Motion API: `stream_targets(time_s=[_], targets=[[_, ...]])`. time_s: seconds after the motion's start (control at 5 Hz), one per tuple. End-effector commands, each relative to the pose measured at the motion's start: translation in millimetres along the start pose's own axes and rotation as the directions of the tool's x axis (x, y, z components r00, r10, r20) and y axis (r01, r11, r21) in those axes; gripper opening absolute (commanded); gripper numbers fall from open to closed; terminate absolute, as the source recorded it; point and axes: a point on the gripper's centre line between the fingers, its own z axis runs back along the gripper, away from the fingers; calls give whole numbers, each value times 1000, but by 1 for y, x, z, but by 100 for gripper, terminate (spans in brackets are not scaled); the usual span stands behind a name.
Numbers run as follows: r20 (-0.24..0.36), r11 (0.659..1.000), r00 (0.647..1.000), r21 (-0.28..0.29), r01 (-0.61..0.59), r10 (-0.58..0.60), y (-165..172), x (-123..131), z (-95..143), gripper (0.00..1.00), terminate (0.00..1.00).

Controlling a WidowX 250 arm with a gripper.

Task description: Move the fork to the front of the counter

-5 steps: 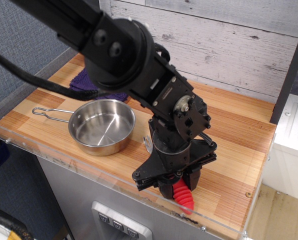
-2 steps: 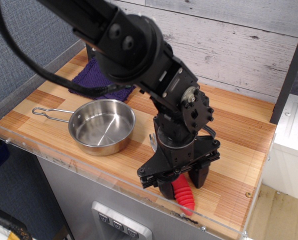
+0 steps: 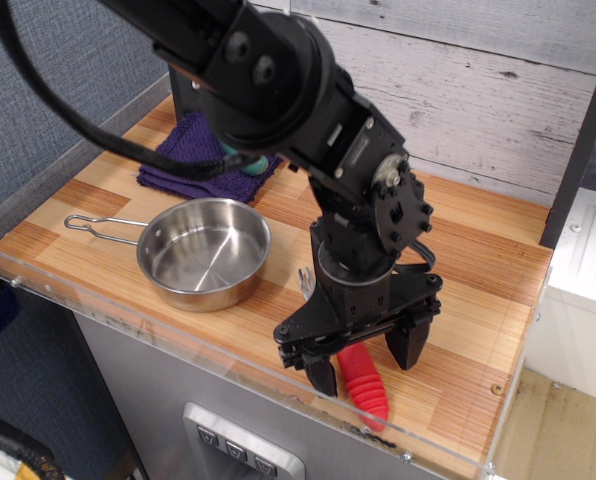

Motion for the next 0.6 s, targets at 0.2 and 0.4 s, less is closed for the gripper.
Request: stream_targets(time_s=[0.2,0.4], targets=[[116,991,991,-102,83,-71,-23,15,84,100,0],[116,991,991,-102,83,-71,-23,15,84,100,0]])
